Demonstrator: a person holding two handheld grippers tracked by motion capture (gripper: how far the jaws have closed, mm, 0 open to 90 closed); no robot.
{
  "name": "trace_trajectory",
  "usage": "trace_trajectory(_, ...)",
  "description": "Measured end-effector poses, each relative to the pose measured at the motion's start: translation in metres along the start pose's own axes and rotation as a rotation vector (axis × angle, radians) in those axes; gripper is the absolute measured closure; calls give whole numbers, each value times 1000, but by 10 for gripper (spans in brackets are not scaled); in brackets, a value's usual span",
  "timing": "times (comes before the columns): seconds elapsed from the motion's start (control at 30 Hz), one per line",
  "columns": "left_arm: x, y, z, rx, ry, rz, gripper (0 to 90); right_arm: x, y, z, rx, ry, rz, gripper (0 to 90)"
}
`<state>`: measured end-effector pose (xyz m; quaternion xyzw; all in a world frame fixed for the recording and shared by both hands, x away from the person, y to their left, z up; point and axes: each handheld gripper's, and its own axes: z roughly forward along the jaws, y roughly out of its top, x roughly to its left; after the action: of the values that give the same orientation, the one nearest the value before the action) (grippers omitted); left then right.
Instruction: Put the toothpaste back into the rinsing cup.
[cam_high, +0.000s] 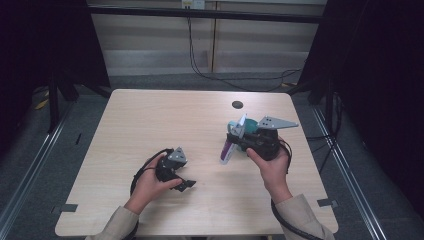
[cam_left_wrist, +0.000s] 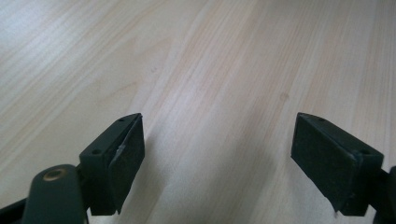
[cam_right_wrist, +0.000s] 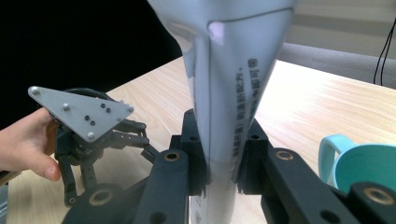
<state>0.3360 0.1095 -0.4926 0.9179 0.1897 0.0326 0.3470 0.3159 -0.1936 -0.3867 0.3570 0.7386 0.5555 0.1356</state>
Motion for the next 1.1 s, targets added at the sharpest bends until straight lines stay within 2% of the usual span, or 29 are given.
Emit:
trace_trajectory(0.17, 0, -4, 2, -13, -1, -12, 177, -1, 4, -1, 5, -1, -7, 761)
trace_trajectory(0.27, 1, -6, 3, -7, 1, 0, 176, -2, 6, -2, 5, 2, -6, 761)
trace_trajectory(0.37, 1, -8, 4, -27, -1, -11, 169, -3, 9, -4, 9, 1, -10, 761)
trace_trajectory(0.43, 1, -9, 4, -25, -4, 8, 166, -3, 12, -5, 13, -5, -19, 761)
trace_trajectory(0.53, 1, -11, 4, -20, -2, 61, 151, -5, 17, -7, 7, -2, -14, 761)
trace_trajectory(0.63, 0, -13, 4, -45, 2, 52, 150, -7, 21, -10, 5, 7, -3, 761)
trace_trajectory(0.87, -2, -17, 7, -82, -2, 57, 98, -9, 31, -13, 19, -10, -18, 761)
trace_trajectory(1.1, -1, -19, 7, -86, -2, 63, 85, -13, 38, -16, 8, -27, -20, 761)
